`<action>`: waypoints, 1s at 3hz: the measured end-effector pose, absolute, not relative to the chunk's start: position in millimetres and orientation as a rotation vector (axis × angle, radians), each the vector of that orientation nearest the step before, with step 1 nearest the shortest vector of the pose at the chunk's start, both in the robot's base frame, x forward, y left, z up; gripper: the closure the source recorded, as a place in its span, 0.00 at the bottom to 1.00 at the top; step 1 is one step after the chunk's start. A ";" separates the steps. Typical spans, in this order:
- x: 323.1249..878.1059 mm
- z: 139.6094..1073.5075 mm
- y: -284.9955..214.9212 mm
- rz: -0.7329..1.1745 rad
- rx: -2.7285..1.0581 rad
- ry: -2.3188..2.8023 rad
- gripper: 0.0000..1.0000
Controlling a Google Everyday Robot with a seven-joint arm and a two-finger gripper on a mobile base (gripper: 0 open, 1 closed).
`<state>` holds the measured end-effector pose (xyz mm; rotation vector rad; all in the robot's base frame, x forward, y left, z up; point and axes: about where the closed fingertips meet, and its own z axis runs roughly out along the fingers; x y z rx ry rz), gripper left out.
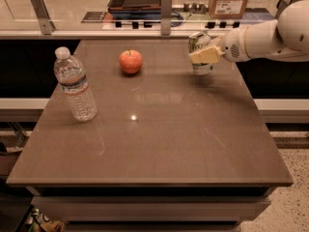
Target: Knock 7up can over
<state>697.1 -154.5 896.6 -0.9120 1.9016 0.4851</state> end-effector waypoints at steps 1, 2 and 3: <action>693.7 896.7 -161.9 0.420 -0.950 1.978 1.00; 691.4 899.0 -169.6 0.315 -0.998 2.054 1.00; 690.3 895.5 -173.9 0.187 -1.055 2.132 1.00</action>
Offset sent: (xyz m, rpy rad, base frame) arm -0.0094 -0.0329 0.0102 -0.3495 0.1002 -0.0741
